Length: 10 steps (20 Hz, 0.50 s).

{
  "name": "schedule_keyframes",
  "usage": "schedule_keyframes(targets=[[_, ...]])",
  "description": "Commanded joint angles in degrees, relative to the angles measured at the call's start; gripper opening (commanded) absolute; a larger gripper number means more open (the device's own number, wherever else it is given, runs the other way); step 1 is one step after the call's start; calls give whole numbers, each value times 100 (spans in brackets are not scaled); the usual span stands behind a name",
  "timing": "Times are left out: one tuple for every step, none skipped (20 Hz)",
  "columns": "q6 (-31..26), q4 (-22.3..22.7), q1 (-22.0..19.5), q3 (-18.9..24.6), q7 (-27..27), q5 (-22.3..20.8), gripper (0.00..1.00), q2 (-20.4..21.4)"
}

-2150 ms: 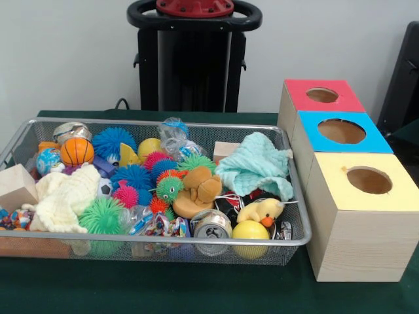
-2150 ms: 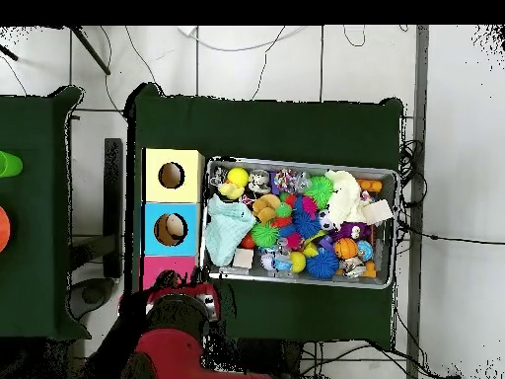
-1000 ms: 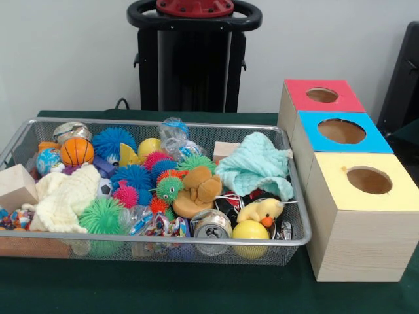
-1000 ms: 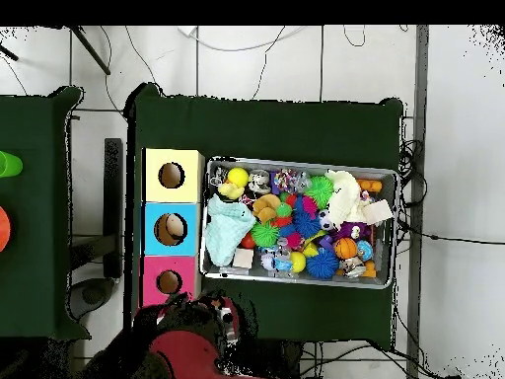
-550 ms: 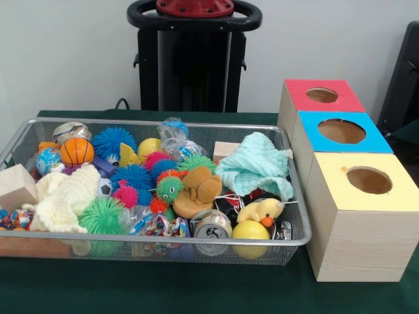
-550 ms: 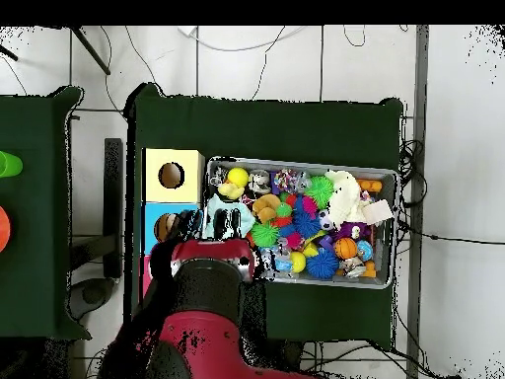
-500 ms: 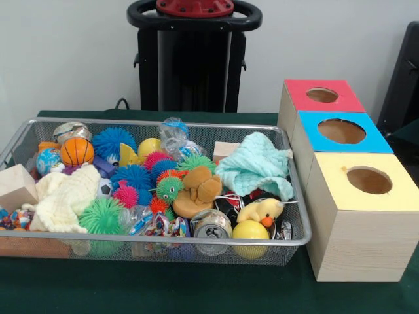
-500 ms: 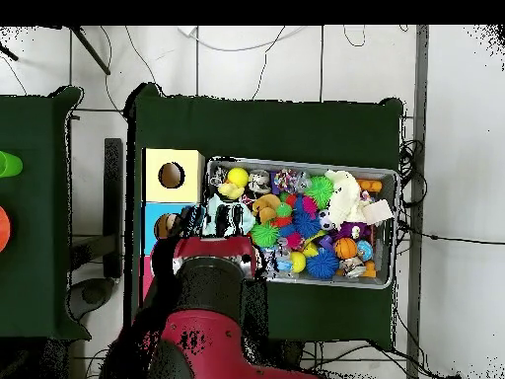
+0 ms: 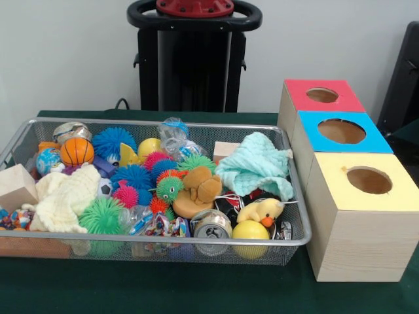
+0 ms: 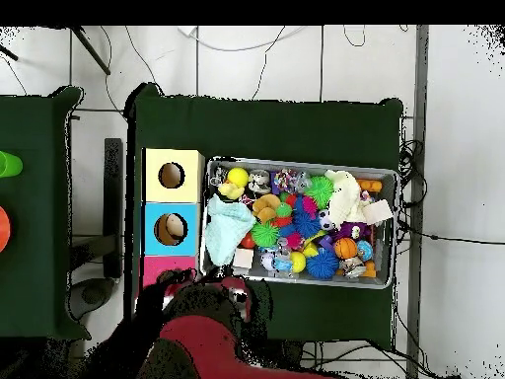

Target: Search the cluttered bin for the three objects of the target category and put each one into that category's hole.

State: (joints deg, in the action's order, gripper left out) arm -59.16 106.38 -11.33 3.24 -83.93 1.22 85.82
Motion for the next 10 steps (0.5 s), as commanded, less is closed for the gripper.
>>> schedule_keyframes(targets=[[471,-48,8,115,-195,-114,100,42],[1187,348,43,90,-107,-238,100,-66],[1611,547,67,98,-155,-460,100,-185],[1935,653,88,101,-320,-636,100,-288],[2100,689,113,83,-528,-695,100,-362],[2085,705,123,59,-671,-599,100,-420],[2065,708,134,10,-891,-426,100,-455],[2032,720,127,-27,-1029,-211,100,-477],[2026,696,150,-82,-1251,-95,100,-515],[2036,675,162,-122,-1339,-37,100,-529]])
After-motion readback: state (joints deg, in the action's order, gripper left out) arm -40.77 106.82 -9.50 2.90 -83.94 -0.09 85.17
